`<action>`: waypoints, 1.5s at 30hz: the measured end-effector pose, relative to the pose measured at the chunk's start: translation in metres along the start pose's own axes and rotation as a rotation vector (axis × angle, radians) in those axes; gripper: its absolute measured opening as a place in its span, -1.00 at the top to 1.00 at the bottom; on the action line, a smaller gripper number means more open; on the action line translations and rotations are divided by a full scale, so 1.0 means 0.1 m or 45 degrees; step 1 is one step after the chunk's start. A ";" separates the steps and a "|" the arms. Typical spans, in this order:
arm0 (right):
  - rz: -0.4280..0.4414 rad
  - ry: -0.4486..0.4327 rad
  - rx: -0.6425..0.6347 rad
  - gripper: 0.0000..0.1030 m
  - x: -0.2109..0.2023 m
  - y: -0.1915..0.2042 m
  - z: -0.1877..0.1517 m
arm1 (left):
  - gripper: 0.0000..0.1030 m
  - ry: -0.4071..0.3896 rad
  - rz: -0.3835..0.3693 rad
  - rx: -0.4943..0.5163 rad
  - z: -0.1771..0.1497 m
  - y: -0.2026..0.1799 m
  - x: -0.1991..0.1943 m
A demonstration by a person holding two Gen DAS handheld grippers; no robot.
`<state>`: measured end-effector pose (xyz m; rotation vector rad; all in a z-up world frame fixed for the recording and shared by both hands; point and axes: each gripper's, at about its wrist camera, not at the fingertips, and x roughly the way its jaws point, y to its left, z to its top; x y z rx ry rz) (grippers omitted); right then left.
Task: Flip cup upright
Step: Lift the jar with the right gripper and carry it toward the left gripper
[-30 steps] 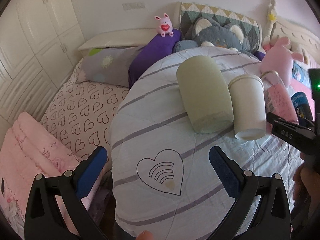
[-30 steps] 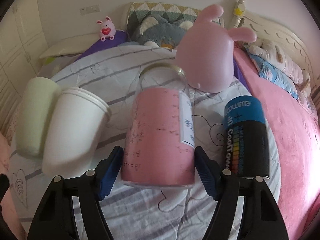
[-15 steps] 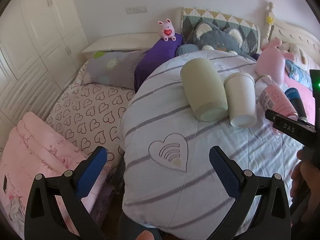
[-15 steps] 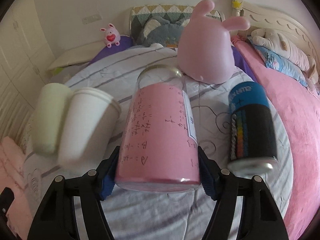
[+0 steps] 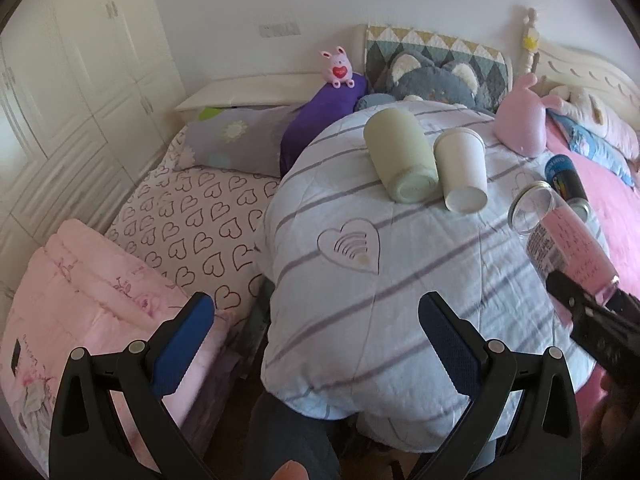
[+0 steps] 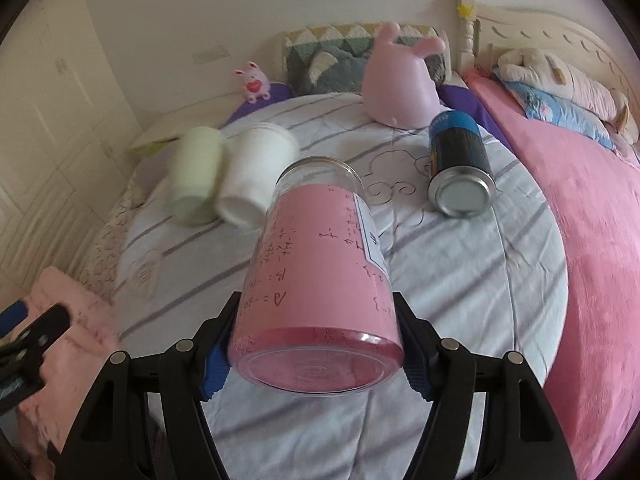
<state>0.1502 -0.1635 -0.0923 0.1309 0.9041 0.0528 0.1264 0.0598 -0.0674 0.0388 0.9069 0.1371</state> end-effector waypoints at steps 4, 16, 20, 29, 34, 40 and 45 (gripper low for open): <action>0.031 -0.033 -0.042 -0.36 -0.19 0.17 -0.20 | -1.00 -0.005 0.003 0.001 -0.12 0.03 -0.12; -0.056 -0.031 -0.129 -0.37 0.07 0.29 -0.73 | -1.00 0.001 0.028 -0.002 -0.40 0.07 -0.29; -0.059 -0.021 -0.123 -0.63 0.08 0.29 -0.81 | -1.00 0.004 0.019 -0.010 -0.45 0.04 -0.34; -0.036 -0.107 -0.145 -0.63 -0.39 0.26 -0.85 | -1.00 -0.030 -0.053 0.001 -0.53 -0.19 -0.56; -0.040 -0.172 -0.134 -0.64 -0.80 0.15 -0.87 | -1.00 -0.051 -0.090 0.003 -0.55 -0.33 -0.73; -0.082 -0.235 -0.103 -0.63 -1.23 -0.03 -0.95 | -1.00 -0.090 -0.141 -0.020 -0.64 -0.47 -0.99; -0.120 -0.249 -0.065 -0.63 -1.41 -0.23 -1.08 | -1.00 -0.102 -0.142 -0.019 -0.71 -0.59 -1.12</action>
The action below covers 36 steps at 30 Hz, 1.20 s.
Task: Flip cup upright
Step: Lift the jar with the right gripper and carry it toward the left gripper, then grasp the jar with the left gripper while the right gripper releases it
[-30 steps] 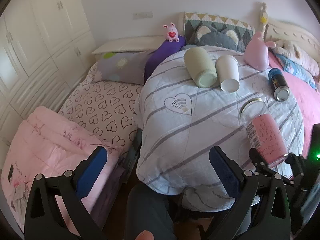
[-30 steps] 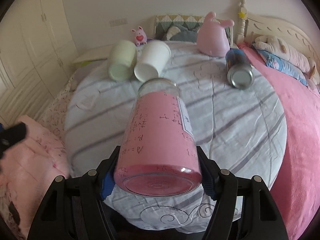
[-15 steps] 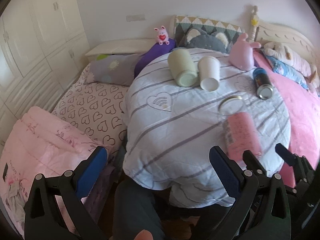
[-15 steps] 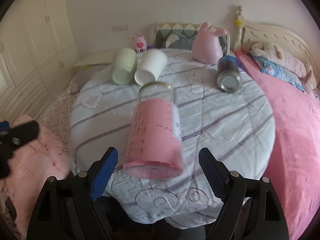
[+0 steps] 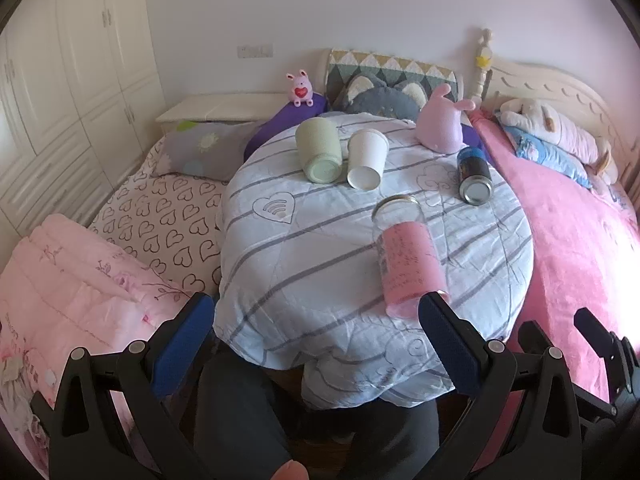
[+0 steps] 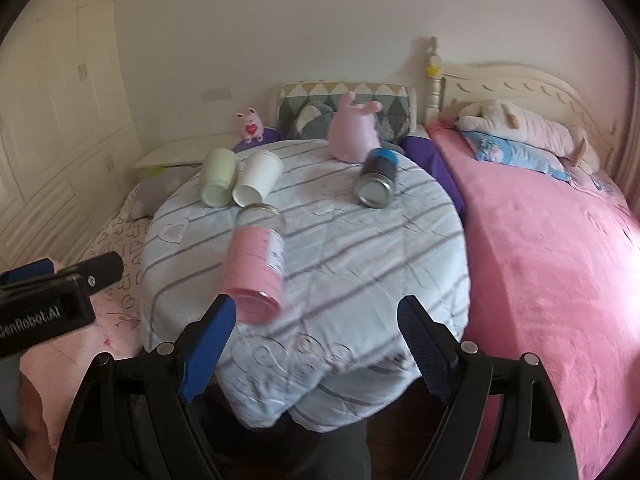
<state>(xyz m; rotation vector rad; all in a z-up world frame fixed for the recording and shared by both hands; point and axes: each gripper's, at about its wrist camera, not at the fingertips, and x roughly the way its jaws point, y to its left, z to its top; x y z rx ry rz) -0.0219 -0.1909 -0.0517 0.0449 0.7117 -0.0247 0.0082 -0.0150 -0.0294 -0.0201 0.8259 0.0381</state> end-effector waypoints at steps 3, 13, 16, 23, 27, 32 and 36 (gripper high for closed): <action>-0.005 0.006 0.018 -0.63 -0.06 -0.12 -0.06 | -1.00 0.008 0.004 0.010 -0.05 -0.09 -0.04; -0.003 -0.004 0.061 -0.63 -0.14 -0.30 -0.14 | -1.00 -0.029 0.032 0.071 -0.08 -0.26 -0.18; 0.002 -0.003 0.056 -0.63 -0.15 -0.29 -0.14 | -1.00 -0.029 0.032 0.072 -0.08 -0.27 -0.18; 0.004 0.006 0.064 -0.63 -0.11 -0.31 -0.14 | -1.00 -0.023 0.032 0.068 -0.08 -0.28 -0.18; 0.004 0.016 0.069 -0.63 -0.07 -0.34 -0.13 | -1.00 0.007 0.026 0.061 -0.06 -0.30 -0.15; 0.006 0.027 0.081 -0.63 -0.01 -0.40 -0.12 | -1.00 0.064 -0.020 0.070 0.05 -0.43 0.01; 0.006 0.043 0.101 -0.63 0.06 -0.49 -0.12 | -1.00 0.133 -0.053 0.076 0.15 -0.59 0.24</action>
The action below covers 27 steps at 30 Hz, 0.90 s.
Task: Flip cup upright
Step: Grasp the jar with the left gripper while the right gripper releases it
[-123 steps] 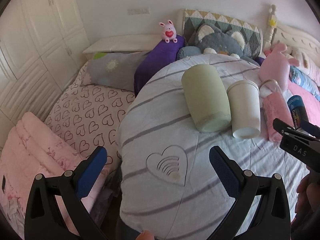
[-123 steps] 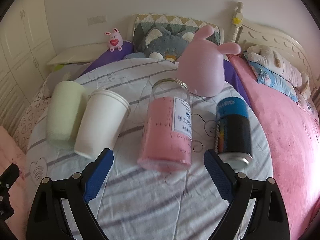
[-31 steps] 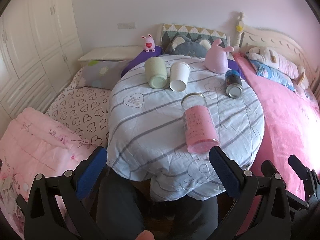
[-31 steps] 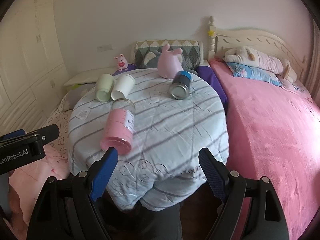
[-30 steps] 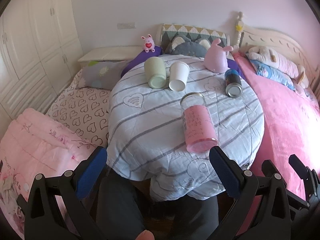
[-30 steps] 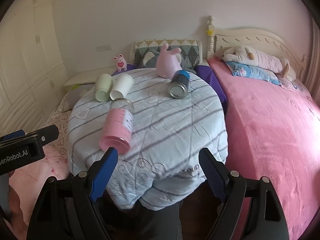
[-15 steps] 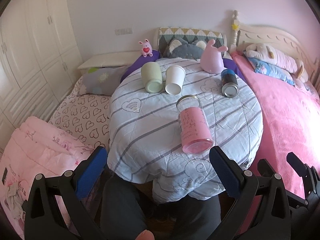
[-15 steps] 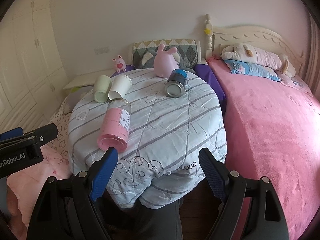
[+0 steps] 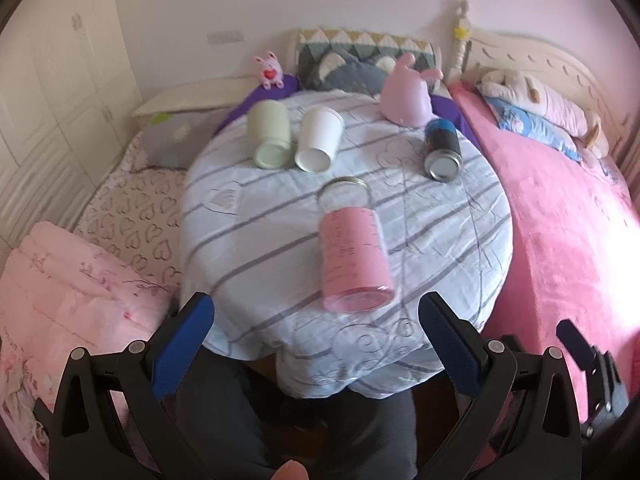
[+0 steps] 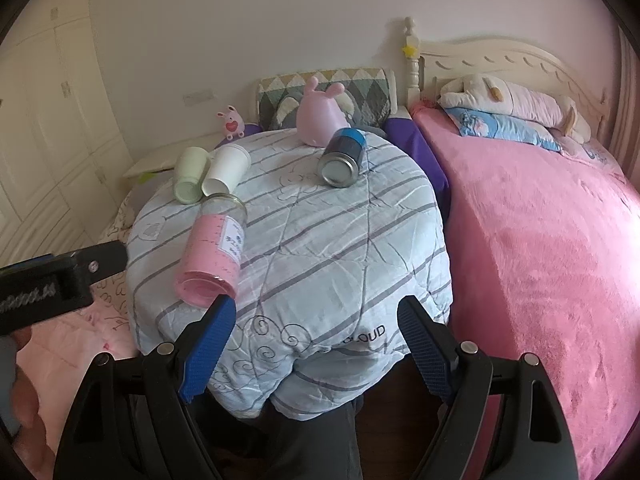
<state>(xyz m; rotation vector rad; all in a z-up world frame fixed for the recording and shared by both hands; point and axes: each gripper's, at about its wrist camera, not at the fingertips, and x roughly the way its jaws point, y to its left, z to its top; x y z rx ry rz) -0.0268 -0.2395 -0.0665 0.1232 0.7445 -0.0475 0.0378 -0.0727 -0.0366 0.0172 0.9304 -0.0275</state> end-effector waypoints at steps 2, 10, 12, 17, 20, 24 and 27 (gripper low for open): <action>-0.001 0.011 0.014 -0.63 0.05 -0.06 0.00 | -1.00 0.037 -0.006 -0.004 0.09 -0.07 0.15; -0.003 0.087 0.073 -0.63 0.41 -0.36 0.07 | -1.00 0.183 0.010 -0.045 0.34 -0.23 0.74; 0.000 0.111 0.078 -0.63 0.53 -0.42 0.10 | -1.00 0.217 0.023 -0.054 0.39 -0.25 0.89; 0.014 0.158 0.071 -0.63 0.76 -0.46 0.17 | -1.00 0.307 0.037 -0.087 0.45 -0.26 1.22; 0.027 0.185 0.064 -0.63 0.90 -0.46 0.22 | -1.00 0.360 0.042 -0.108 0.48 -0.25 1.40; 0.035 0.207 0.051 -0.63 1.02 -0.44 0.26 | -1.00 0.391 0.043 -0.133 0.52 -0.24 1.50; 0.043 0.214 0.040 -0.63 1.07 -0.41 0.30 | -0.99 0.396 0.039 -0.151 0.53 -0.21 1.56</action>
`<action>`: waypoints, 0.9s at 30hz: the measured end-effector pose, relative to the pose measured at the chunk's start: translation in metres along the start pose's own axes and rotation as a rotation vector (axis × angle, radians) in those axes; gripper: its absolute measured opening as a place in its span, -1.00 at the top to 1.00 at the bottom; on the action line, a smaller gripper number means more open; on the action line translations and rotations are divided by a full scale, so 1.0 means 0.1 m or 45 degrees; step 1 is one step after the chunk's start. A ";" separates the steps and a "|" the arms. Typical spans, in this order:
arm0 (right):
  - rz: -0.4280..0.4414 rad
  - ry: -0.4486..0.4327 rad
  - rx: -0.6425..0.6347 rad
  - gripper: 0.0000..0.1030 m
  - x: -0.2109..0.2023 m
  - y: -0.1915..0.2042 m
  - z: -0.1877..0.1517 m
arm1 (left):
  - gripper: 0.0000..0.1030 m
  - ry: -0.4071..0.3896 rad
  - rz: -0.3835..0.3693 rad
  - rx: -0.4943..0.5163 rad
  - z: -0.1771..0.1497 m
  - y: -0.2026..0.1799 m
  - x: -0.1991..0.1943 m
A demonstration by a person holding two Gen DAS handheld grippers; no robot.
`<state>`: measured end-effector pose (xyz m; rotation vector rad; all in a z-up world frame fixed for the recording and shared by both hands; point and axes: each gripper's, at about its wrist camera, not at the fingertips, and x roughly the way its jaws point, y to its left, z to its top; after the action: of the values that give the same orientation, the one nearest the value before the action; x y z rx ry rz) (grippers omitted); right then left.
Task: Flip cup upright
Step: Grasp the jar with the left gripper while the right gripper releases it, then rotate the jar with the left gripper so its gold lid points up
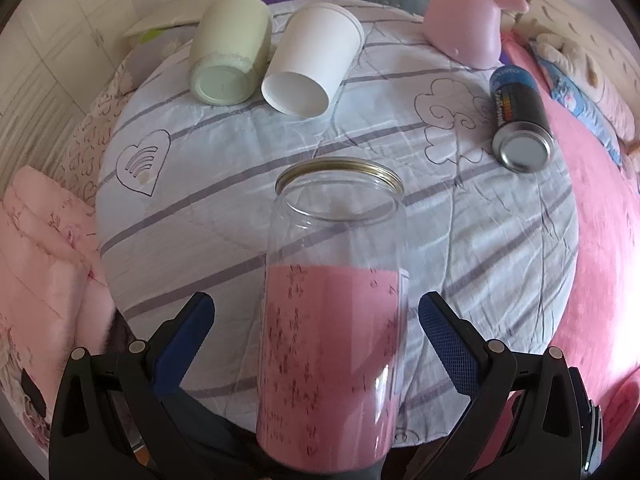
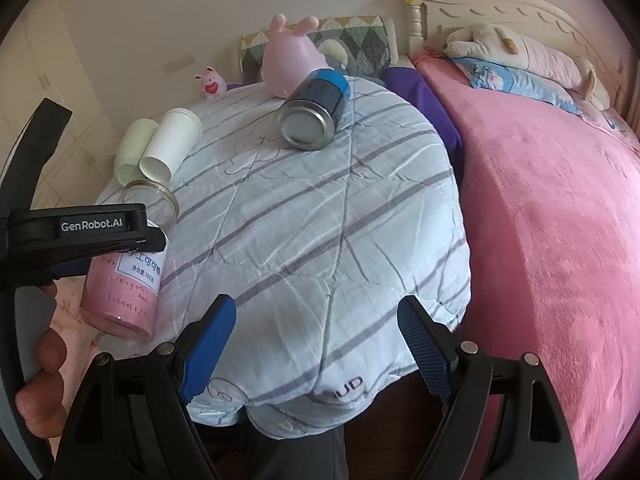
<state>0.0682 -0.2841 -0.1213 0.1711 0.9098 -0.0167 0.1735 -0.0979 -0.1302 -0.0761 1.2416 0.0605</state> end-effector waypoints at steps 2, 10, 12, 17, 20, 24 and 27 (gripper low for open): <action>0.005 -0.002 -0.006 -0.63 0.01 0.02 0.04 | -0.90 0.012 -0.003 -0.007 0.00 0.02 0.05; 0.011 -0.002 -0.023 -0.63 0.05 0.07 0.10 | -0.37 0.077 -0.080 0.027 -0.01 0.03 0.24; 0.009 0.000 -0.020 -0.63 0.06 0.07 0.10 | -0.37 0.064 -0.089 0.040 -0.01 0.03 0.24; -0.001 0.001 -0.013 -0.63 0.06 0.06 0.11 | -0.37 0.033 -0.099 0.073 0.00 0.05 0.22; -0.002 0.000 -0.012 -0.63 0.06 0.07 0.11 | -0.37 -0.028 -0.079 0.111 0.01 0.02 0.08; -0.011 -0.004 -0.009 -0.63 0.05 0.09 0.11 | -0.37 -0.160 -0.055 0.150 0.04 0.01 -0.11; -0.020 -0.006 -0.004 -0.63 0.05 0.10 0.12 | -0.37 -0.305 -0.014 0.182 0.06 0.03 -0.24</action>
<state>0.0814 -0.2756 -0.1171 0.1609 0.9062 -0.0304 0.1714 -0.0945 -0.1052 0.0478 1.0025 -0.0285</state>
